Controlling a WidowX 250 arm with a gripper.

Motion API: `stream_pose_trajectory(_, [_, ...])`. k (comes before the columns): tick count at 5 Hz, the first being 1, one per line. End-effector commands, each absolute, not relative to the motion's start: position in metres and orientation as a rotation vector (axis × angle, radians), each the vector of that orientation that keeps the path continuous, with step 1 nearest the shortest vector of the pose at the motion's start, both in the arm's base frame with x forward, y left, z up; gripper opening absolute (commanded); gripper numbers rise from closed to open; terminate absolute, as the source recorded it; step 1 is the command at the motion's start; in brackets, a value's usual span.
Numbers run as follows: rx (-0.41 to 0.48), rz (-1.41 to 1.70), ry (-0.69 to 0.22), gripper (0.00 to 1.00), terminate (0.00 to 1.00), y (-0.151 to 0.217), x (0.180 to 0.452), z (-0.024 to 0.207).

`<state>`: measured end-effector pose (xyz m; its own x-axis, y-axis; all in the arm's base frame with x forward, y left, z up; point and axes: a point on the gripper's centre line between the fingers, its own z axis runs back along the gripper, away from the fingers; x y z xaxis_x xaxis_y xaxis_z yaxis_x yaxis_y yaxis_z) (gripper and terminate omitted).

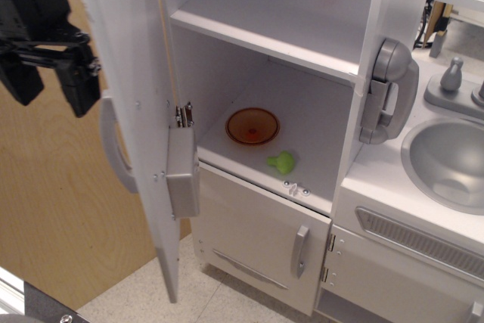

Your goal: Close fridge

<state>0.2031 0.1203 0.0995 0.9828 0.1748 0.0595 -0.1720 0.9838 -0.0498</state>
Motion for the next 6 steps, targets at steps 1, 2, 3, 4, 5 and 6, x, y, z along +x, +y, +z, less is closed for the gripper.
stream_pose_trajectory(1, [-0.066,0.236,-0.106,1.0,0.0,0.098,0.247,0.107])
stream_pose_trajectory(2, [-0.075,0.264,-0.128,1.0,0.0,0.093,0.27,0.106])
stream_pose_trajectory(3, [-0.089,0.28,-0.142,1.0,0.0,0.086,0.286,0.109])
stream_pose_trajectory(4, [-0.069,0.285,-0.147,1.0,0.0,0.081,0.3,0.104])
stream_pose_trajectory(5, [-0.027,0.262,-0.166,1.0,0.0,0.075,0.314,0.091])
stream_pose_trajectory(6, [-0.008,0.22,-0.181,1.0,0.0,0.067,0.324,0.085])
